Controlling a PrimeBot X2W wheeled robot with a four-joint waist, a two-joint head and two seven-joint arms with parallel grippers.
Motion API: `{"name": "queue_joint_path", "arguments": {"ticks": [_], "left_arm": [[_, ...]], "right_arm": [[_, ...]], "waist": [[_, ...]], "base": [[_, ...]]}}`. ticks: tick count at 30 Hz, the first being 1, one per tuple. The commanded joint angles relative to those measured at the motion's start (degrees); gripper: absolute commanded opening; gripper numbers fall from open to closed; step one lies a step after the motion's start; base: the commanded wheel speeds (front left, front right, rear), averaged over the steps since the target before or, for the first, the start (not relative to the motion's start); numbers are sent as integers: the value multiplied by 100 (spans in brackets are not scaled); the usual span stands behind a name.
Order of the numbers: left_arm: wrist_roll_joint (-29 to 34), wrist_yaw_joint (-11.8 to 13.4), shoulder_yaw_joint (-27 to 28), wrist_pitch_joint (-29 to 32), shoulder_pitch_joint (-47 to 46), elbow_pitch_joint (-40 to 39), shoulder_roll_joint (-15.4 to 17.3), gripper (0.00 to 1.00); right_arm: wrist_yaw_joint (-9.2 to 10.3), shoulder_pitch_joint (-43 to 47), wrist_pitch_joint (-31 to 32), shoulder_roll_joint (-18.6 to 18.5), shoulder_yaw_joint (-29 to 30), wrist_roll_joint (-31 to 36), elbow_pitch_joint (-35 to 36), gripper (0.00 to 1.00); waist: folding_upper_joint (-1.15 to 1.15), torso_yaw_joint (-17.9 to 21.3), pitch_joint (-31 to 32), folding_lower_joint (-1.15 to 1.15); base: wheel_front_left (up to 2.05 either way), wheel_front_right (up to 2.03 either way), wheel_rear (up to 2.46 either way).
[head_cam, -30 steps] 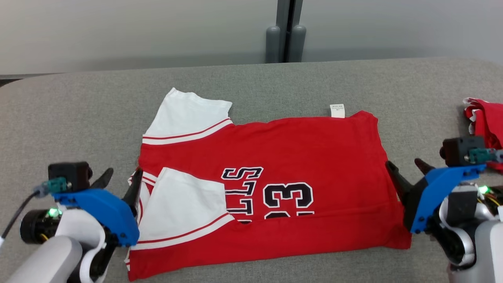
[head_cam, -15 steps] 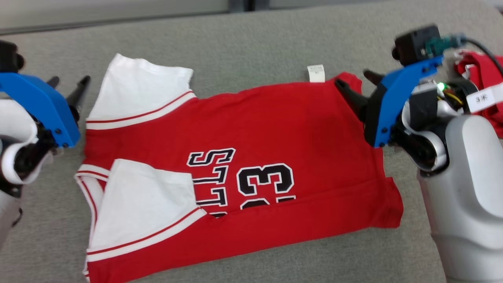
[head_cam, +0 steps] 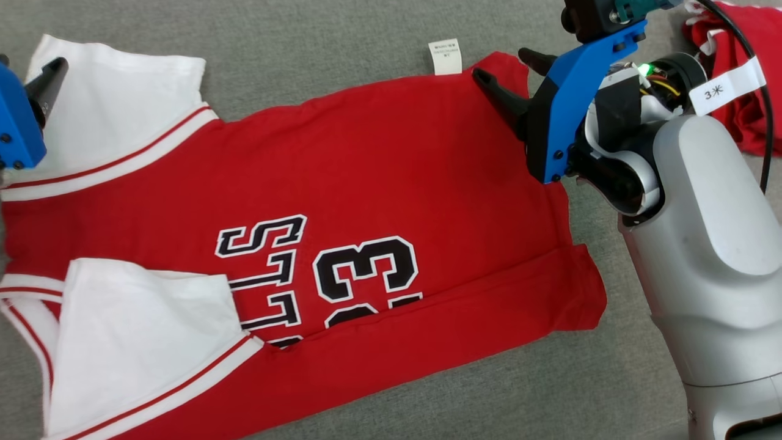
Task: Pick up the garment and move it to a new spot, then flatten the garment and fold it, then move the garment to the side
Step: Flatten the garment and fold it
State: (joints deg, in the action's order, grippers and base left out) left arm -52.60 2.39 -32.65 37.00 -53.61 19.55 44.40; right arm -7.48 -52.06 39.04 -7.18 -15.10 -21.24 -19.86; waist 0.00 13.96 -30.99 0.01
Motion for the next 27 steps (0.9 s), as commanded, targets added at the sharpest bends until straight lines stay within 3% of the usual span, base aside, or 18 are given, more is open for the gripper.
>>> {"name": "queue_joint_path", "arguments": {"ticks": [1, 13, 20, 21, 22, 23, 24, 27], "left_arm": [[50, 27, -25, 30, -99, 11, 34, 100], [321, 405, 29, 80, -135, 171, 432, 100], [193, 397, -32, 270, 43, 157, 467, 100], [150, 400, -46, 338, 79, 156, 442, 91], [93, 408, -60, 422, 116, 156, 415, 63], [38, 373, -114, 559, 172, 144, 401, 25], [-29, 373, -135, 660, 211, 126, 384, 0], [-154, 404, -132, 836, 278, 15, 352, 0]], "right_arm": [[-3, -117, -53, -10, -24, -67, -22, 100], [-3, -378, -161, -78, -298, -201, -18, 100], [-3, -448, -144, -89, -375, -237, 69, 100], [-3, -455, -133, -100, -382, -248, 75, 100], [-3, -463, -119, -107, -396, -256, 79, 100], [-3, -480, -91, -124, -402, -264, 81, 100], [-3, -504, -51, -151, -402, -267, 83, 100], [-3, -599, 130, -253, -400, -291, 66, 100]], "waist": [[0, 86, -87, -1], [0, 418, -263, -1], [0, 502, -393, -1], [0, 500, -405, -1], [0, 498, -412, -1], [0, 491, -416, -1], [0, 479, -422, -1], [0, 435, -428, -1]], "base": [[0, 0, 0], [0, 0, 0], [0, 0, 0], [0, 0, 0], [0, 0, 0], [0, 0, 0], [0, 0, 0], [0, 0, 0]]}}
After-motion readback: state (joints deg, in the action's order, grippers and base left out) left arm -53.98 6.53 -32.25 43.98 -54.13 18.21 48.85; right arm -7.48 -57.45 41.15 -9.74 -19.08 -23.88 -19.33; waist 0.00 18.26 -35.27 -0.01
